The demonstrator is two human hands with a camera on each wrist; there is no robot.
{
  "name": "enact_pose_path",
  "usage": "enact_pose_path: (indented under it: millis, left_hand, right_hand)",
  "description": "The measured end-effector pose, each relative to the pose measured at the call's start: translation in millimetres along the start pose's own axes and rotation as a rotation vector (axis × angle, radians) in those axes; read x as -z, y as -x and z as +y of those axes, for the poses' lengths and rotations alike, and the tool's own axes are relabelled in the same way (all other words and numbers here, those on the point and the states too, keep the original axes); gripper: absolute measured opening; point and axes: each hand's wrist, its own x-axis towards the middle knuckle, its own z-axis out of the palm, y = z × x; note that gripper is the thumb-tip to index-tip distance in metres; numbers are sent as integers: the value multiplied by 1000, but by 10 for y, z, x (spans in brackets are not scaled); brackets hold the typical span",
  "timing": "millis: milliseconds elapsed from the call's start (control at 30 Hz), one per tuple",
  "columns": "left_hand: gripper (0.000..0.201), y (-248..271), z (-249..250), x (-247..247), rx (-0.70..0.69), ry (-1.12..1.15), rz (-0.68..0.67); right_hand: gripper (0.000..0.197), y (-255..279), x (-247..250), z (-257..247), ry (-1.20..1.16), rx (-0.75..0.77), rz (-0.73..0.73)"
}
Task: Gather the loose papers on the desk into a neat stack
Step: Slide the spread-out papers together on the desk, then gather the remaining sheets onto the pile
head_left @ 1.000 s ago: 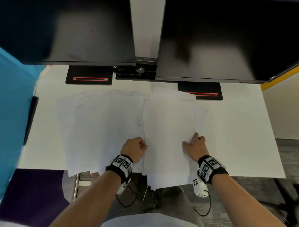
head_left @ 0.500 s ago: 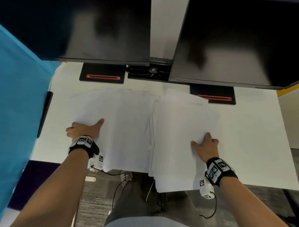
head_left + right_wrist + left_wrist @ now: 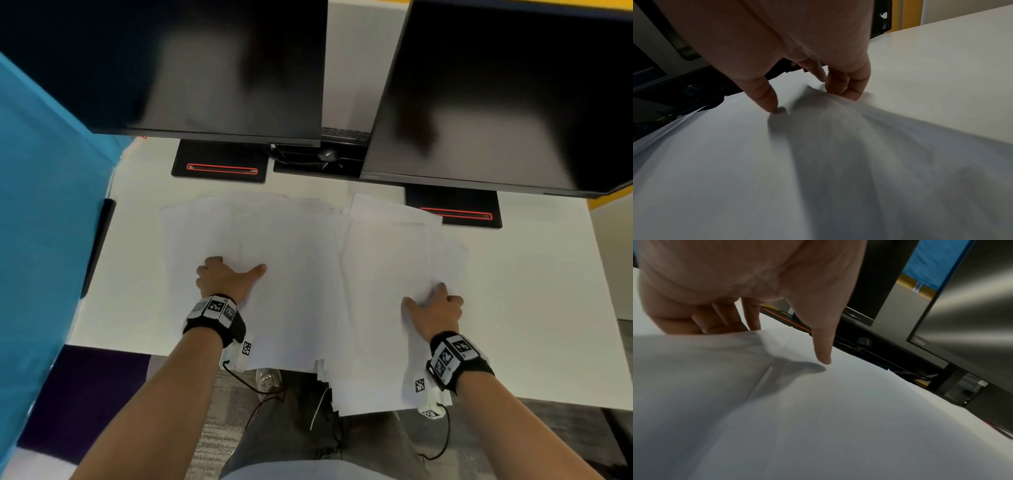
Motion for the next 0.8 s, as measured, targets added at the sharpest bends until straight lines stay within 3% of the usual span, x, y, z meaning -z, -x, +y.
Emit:
enact_pose_path:
  millis: [100, 233, 333, 433, 533, 633, 700, 800]
  left_hand:
    - [97, 2, -3, 3, -12, -1, -47]
    - [62, 113, 114, -46, -178, -17, -105]
    - [64, 248, 243, -5, -239, 62, -156]
    - [57, 452, 427, 279, -369, 123, -69]
    - [26, 684, 566, 694, -594, 170, 56]
    - [16, 884, 675, 1031, -687, 322, 29]
    - [17, 931, 731, 1087, -695, 422, -47]
    - [22, 892, 757, 863, -655, 453, -176]
  right_hand:
    - [77, 20, -19, -9, -7, -11, -20]
    - [82, 54, -50, -70, 19, 8, -24]
    - [83, 83, -29, -71, 57, 27, -44]
    - [86, 86, -7, -46, 106, 62, -56]
    - [89, 93, 21, -56, 144, 57, -63]
    - [96, 142, 74, -180, 180, 68, 12]
    - [105, 182, 124, -301, 7, 194, 55]
    - [99, 278, 199, -487, -513, 399, -146]
